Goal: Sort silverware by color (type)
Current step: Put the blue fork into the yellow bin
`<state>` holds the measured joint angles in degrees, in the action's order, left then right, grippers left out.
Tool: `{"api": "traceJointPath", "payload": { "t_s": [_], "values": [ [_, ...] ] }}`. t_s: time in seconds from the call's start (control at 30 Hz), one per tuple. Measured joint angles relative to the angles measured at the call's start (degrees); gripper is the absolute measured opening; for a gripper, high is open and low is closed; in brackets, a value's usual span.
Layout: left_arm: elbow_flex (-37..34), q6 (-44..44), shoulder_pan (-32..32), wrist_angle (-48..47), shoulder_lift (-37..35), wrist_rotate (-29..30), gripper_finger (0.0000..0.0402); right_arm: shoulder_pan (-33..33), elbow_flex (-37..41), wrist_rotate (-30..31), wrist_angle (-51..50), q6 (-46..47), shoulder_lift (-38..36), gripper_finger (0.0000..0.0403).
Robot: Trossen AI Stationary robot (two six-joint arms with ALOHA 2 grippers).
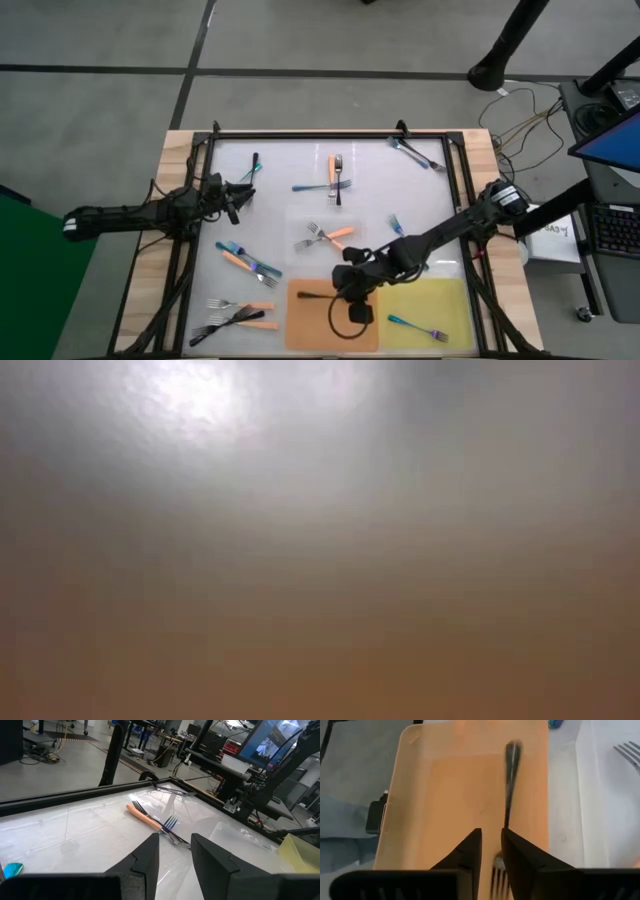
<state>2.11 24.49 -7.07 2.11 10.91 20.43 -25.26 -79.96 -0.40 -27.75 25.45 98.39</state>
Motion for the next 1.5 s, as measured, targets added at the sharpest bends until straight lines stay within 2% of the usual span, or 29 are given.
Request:
{"api": "traceJointPath", "payload": {
  "t_s": [0.23,0.37,0.53,0.7,0.9,1.1,1.3,1.5],
  "values": [
    [0.0,0.0,0.0,0.0,0.0,0.0,0.0096,1.7,-0.2,0.4,-7.1,6.7,-2.8,0.0074],
    [0.0,0.0,0.0,0.0,0.0,0.0,0.0096,4.5,0.0,0.9,-15.9,8.0,-5.2,0.007],
    [0.0,0.0,0.0,0.0,0.0,0.0,0.0096,8.2,0.9,5.1,-26.2,8.9,-8.0,0.0068],
    [0.0,0.0,0.0,0.0,0.0,0.0,0.0096,11.6,4.9,5.5,-33.3,13.0,-10.4,0.0068],
    [0.0,0.0,0.0,0.0,0.0,0.0,0.0096,14.5,16.7,3.4,-33.2,17.3,-14.3,0.0068],
    [0.0,0.0,0.0,0.0,0.0,0.0,0.0096,16.5,28.3,-0.2,-28.1,25.7,-19.4,0.0068],
    [0.0,0.0,0.0,0.0,0.0,0.0,0.0096,16.8,35.2,-1.7,-22.5,31.6,-22.7,0.0068],
    [0.0,0.0,0.0,0.0,0.0,0.0,0.0096,16.9,38.1,-1.7,-20.5,34.6,-22.6,0.0068]
  ]
}}
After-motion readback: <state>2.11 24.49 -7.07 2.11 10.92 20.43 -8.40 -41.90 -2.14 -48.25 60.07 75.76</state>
